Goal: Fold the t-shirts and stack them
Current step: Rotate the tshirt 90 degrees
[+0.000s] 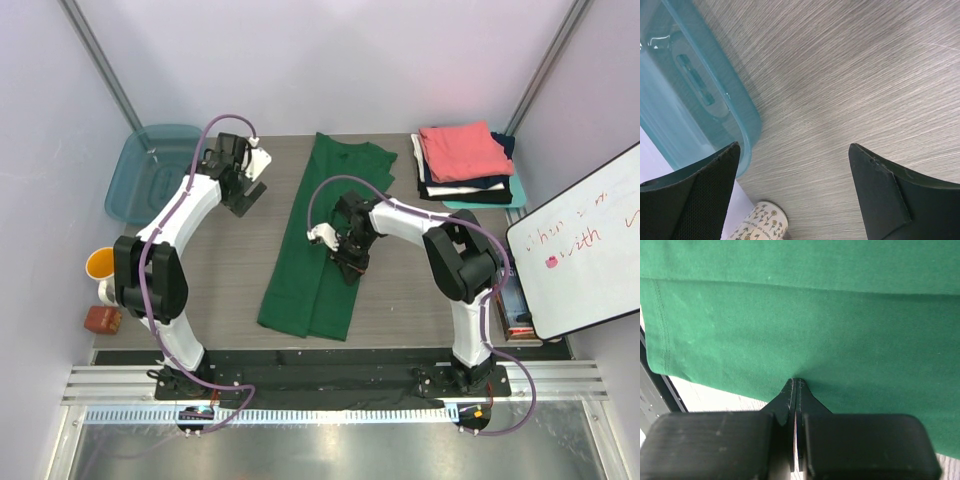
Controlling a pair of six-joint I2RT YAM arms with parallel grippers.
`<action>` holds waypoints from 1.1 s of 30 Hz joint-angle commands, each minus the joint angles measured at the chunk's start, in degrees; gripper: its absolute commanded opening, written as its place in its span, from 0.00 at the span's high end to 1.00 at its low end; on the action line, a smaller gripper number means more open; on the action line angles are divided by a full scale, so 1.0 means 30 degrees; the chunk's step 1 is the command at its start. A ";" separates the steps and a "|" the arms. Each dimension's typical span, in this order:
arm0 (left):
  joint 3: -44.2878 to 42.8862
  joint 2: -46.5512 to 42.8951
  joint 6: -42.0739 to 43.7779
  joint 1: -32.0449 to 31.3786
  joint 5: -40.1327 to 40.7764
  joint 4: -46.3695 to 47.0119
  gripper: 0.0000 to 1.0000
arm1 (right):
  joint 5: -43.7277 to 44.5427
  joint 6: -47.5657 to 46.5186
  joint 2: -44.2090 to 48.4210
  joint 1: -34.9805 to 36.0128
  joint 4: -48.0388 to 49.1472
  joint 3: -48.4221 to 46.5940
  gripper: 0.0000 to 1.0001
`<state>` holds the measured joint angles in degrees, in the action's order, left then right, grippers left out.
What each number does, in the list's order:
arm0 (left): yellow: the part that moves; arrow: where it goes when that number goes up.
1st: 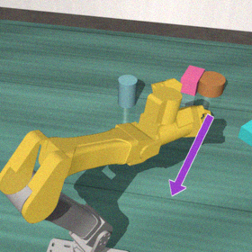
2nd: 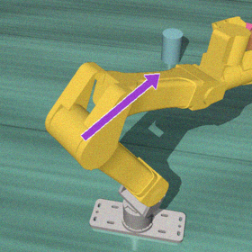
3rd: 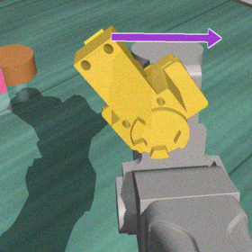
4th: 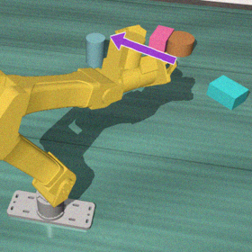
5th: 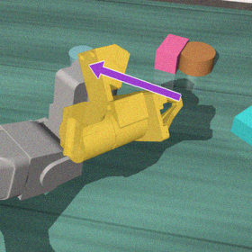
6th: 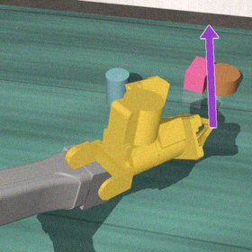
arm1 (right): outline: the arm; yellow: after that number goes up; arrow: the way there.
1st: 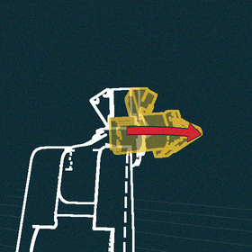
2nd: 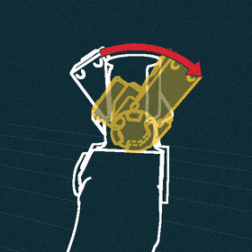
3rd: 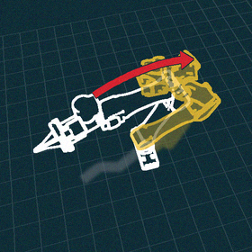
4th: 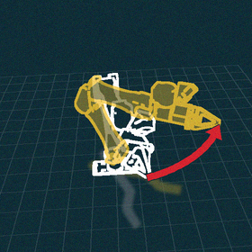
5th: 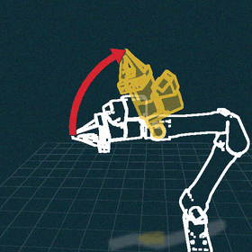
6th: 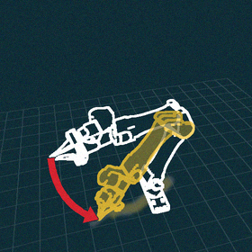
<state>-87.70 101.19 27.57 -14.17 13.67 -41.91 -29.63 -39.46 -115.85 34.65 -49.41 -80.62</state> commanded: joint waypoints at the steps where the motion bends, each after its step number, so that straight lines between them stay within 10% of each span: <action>1: 0.0054 -0.1209 0.0476 0.0008 -0.0660 -0.0063 0.10 | 0.1933 0.0995 -0.0142 0.0314 0.2523 0.0593 0.99; 25: -0.2433 0.0078 0.4139 -0.0021 -0.1743 -0.0589 0.09 | 0.8407 0.2579 0.8262 0.0343 0.2345 1.0227 0.99; 33: -0.2847 0.0782 0.4285 -0.0080 -0.3119 -0.0269 0.09 | 1.1921 0.1320 0.7565 -0.1471 0.3256 0.6723 0.99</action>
<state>-94.59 102.52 39.42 -14.17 8.34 -43.03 -1.26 -33.41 -91.53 33.76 -40.82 -53.08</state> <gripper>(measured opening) 0.904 0.018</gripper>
